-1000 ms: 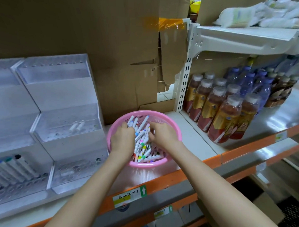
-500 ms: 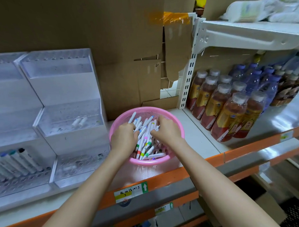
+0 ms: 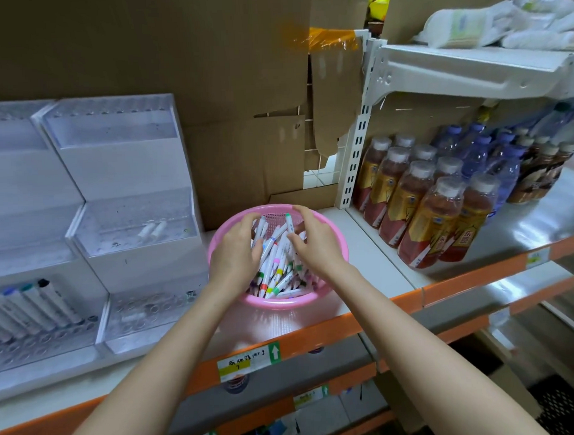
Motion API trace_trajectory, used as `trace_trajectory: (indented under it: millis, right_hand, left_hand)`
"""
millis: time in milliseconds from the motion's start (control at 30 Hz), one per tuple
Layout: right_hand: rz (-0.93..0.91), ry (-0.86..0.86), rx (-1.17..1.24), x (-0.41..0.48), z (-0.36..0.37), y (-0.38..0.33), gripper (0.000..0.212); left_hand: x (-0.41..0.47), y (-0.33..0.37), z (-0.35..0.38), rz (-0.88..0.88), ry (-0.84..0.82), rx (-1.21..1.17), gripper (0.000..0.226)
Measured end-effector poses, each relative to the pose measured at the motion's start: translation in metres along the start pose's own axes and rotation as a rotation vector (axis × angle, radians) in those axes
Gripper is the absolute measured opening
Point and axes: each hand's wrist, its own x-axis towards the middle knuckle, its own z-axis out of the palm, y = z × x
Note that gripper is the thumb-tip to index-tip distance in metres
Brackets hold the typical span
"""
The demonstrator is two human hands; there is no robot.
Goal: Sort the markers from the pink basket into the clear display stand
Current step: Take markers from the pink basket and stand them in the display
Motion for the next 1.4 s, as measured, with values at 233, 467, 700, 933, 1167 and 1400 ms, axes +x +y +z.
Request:
trace_trajectory:
  millis: [233,467,700,933,1167,1400]
  right_hand:
    - [-0.169,0.101,0.092,-0.017,-0.001,-0.032,0.047]
    - [-0.277,0.214,0.145,-0.028,0.014,-0.079,0.045]
    - [-0.374,0.125,0.110,-0.035,0.050,-0.133,0.042]
    - [-0.466,0.048,0.100,-0.044,0.095,-0.178,0.042]
    - [-0.443,-0.016,0.126,-0.045,0.133,-0.217,0.042]
    - [-0.433,-0.025,0.157,-0.045,0.163,-0.239,0.040]
  left_hand:
    - [-0.009,0.009,-0.028,0.123,0.114,-0.187,0.043]
    - [-0.027,0.002,-0.082,0.084,0.218,-0.274,0.036]
    - [-0.048,-0.032,-0.138,-0.035,0.298,-0.332,0.036]
    - [-0.066,-0.076,-0.184,-0.054,0.352,-0.237,0.038]
    - [-0.083,-0.117,-0.215,-0.093,0.365,-0.190,0.034]
    - [-0.090,-0.148,-0.230,-0.077,0.382,-0.256,0.032]
